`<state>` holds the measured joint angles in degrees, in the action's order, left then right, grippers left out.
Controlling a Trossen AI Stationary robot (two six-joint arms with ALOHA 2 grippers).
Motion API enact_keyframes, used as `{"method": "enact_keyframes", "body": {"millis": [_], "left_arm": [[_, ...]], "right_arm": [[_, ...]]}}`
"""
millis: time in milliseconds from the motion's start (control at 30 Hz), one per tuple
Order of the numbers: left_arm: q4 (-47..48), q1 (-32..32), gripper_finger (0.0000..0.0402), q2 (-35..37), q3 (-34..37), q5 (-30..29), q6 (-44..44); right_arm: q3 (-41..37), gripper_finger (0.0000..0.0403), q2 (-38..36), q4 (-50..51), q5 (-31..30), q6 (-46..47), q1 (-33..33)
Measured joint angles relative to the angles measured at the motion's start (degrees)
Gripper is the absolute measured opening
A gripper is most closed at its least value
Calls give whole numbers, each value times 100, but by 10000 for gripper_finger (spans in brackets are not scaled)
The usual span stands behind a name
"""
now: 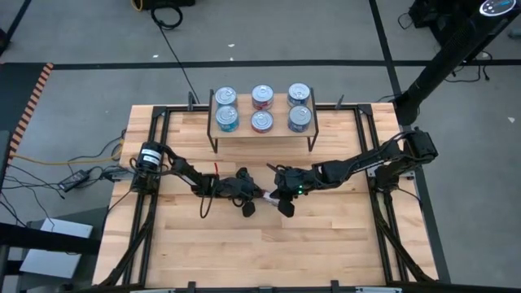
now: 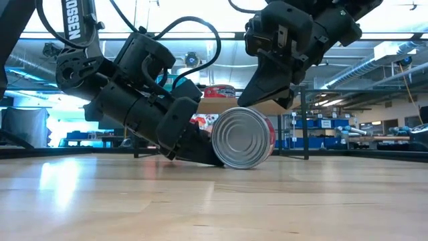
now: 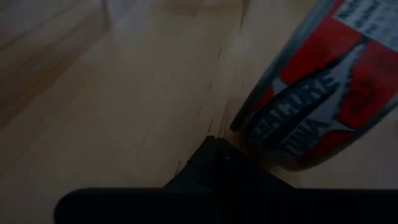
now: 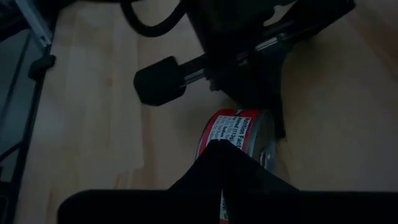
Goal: Stack canned seafood by type on shelf
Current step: Stack the red tuna can on top of the other red tuna can on the shelf
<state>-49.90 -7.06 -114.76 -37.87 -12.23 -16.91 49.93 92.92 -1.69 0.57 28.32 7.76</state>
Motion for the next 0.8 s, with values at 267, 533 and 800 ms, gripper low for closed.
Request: {"method": "enact_keyframes", "body": {"millis": [267, 533, 800], "left_arm": [[19, 7, 7, 0, 0, -11, 4], [15, 13, 7, 15, 11, 103, 0], [277, 14, 7, 301, 150, 601, 5]], "right_arm": [[82, 31, -10, 37, -199, -1, 14], [168, 54, -316, 132, -777, -191, 85], [173, 110, -772, 776, -1319, 18, 407]]}}
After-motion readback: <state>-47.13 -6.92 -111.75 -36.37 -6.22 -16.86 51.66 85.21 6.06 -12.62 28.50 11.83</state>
